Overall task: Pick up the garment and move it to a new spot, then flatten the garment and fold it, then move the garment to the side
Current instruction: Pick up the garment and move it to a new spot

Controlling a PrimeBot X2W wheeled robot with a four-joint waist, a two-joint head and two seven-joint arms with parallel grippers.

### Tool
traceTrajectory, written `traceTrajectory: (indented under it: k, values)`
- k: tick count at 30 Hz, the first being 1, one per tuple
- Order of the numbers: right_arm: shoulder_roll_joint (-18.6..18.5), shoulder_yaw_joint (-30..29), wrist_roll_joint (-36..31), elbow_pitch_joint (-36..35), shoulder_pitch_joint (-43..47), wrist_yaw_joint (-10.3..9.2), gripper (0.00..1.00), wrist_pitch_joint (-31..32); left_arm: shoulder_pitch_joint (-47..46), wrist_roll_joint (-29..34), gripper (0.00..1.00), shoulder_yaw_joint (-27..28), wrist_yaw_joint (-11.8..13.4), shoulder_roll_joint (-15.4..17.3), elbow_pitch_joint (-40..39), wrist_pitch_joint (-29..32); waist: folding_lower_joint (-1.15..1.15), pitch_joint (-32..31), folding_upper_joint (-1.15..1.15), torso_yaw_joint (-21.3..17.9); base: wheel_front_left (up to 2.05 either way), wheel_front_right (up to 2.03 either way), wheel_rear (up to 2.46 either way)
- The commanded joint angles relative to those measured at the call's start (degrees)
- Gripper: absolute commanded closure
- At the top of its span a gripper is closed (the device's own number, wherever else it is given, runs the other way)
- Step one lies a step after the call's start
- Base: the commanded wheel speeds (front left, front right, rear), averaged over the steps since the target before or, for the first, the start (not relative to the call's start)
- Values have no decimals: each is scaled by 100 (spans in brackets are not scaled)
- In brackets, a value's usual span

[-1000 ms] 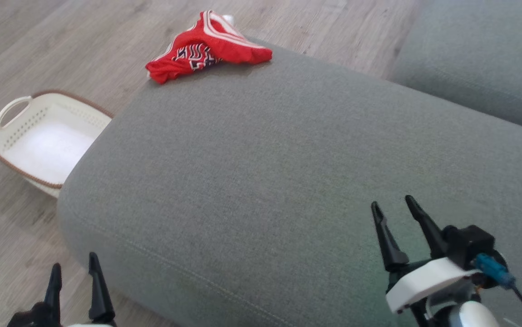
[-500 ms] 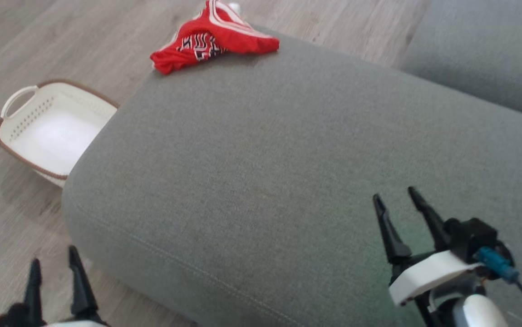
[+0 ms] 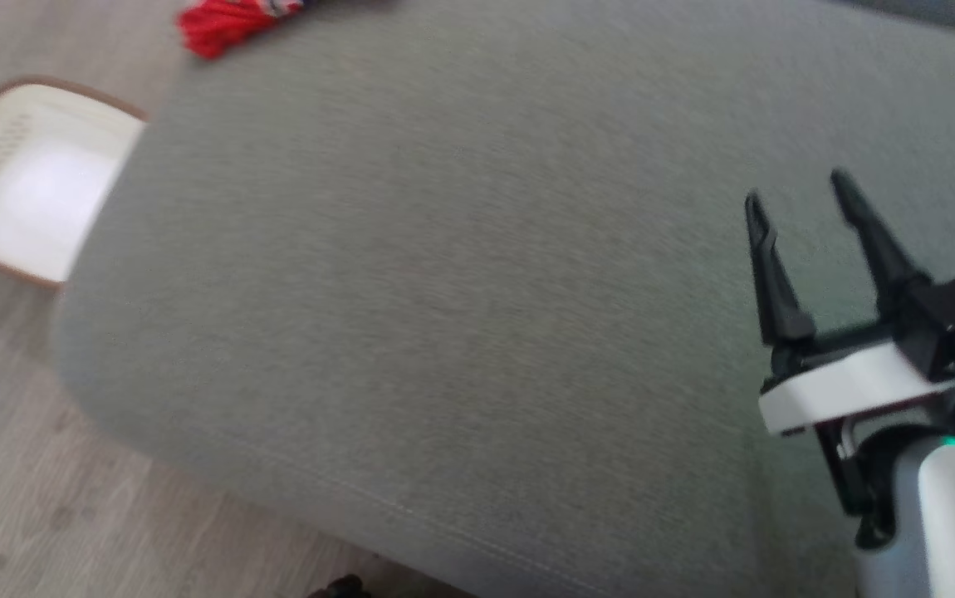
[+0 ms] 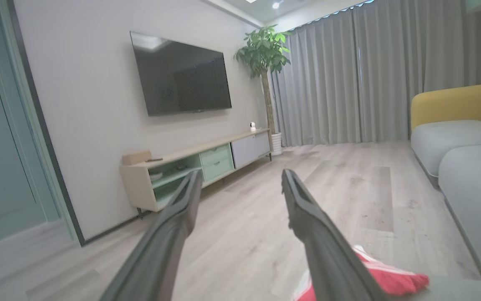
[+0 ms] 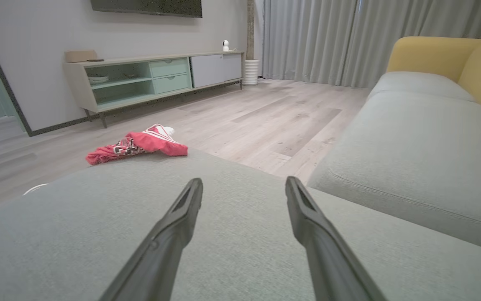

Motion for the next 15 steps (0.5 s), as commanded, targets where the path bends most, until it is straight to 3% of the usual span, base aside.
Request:
traceTrajectory:
  k: [1,6,10,15]
  values:
    - [-26,170,-75,-289,-149,37,0,54,-518,80,0,292,-54,420,16,80,-2,511,0,-526,0,0,0]
    - [-26,272,-327,-857,-312,37,0,275,-2168,264,0,-46,-398,668,1114,694,-2,934,0,-1127,0,0,0]
    - [-26,164,-534,-1423,-128,37,0,487,-3196,277,0,-241,-588,554,1962,1040,-2,1326,0,-1450,0,0,0]
    - [-37,125,-694,-1994,18,37,0,663,-3811,221,0,-508,-903,218,2946,1231,-2,1876,0,-1703,0,0,0]
